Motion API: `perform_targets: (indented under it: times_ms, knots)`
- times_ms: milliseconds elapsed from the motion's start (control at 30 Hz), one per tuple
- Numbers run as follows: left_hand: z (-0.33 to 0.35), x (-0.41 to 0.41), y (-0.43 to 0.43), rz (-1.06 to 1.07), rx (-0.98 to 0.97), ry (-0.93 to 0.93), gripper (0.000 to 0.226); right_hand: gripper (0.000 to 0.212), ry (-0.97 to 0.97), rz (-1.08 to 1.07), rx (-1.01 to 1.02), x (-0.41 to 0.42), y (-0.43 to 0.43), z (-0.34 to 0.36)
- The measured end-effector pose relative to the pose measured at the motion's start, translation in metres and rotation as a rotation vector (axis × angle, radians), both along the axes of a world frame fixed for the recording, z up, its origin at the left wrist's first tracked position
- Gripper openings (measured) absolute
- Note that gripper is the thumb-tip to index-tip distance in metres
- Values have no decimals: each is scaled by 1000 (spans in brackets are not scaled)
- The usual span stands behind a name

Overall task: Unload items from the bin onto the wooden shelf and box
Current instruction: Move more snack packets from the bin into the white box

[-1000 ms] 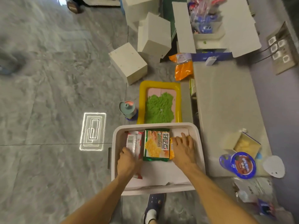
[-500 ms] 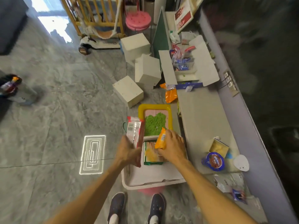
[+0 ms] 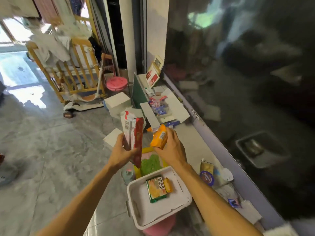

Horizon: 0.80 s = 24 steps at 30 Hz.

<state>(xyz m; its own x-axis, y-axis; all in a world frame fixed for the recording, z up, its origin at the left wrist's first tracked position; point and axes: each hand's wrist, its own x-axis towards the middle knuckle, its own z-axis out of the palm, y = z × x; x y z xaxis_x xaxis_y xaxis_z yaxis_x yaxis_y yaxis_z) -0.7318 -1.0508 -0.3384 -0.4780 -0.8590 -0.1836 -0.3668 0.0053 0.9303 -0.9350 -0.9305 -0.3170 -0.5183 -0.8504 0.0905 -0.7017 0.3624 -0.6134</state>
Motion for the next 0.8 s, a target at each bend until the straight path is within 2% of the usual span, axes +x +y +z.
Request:
perform_targets:
  times_ms: [167,300,400,633,800]
  knots:
    - [45,-24,-9,-225,-54,76,88,107,43,-179,-102,16,40,41]
    - [71,-55,28,-438,-94,121,78,107,75,-363,-125,27,99,63]
    - [86,-82,71,-606,-124,137,86,107,105,-503,-130,33,160,80]
    - [117,-135,245,-993,-220,240,79,105,161,-858,-144,61,352,114]
    - [134,-140,408,-1201,-189,304,77,106,238,-1108,-122,111,516,128]
